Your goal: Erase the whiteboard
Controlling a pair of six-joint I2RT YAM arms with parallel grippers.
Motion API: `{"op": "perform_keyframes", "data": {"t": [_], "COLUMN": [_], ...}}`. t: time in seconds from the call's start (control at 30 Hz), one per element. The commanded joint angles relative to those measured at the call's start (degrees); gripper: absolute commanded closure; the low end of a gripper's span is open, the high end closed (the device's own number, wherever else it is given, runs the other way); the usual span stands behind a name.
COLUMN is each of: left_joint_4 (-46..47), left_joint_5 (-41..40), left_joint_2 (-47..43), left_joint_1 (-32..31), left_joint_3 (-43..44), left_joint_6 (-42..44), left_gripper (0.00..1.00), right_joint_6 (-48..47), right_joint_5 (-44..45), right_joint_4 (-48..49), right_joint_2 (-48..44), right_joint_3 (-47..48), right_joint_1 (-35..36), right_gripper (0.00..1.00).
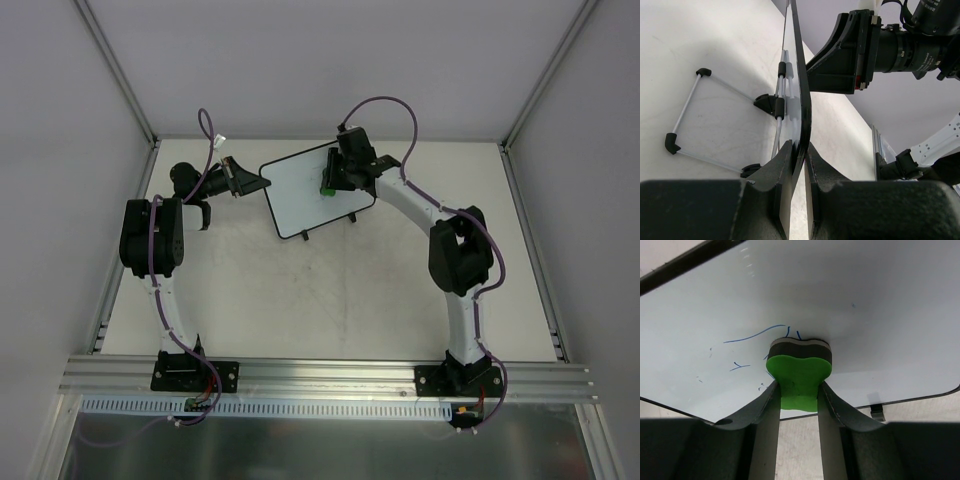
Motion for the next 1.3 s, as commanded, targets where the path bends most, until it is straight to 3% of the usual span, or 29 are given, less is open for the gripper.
{"op": "perform_keyframes", "data": {"t": [0.0,0.63,1.27], "left_joint_4": [19.66,19.66,19.66], "left_joint_5": [5.08,5.17,5.52], "left_joint_2": [-2.88,-2.96,-3.23], "left_joint_1": [-0.76,-0.76,-0.76], "left_joint_3": [-0.52,-0.52,-0.52], "left_joint_6": [-0.62,-0.62,-0.71], "left_gripper": [1.00,1.00,1.00], "right_joint_6": [-0.63,-2.83,-4.67], "right_joint_5": [-0.64,0.32,1.55], "right_joint_4": [1.60,1.87,0.55], "right_joint_2": [0.89,3.61,3.26], "right_joint_3": [2.49,2.84,6.18], "right_joint_1": [0.44,9.23,-2.10], "right_gripper": [1.00,1.00,1.00]}}
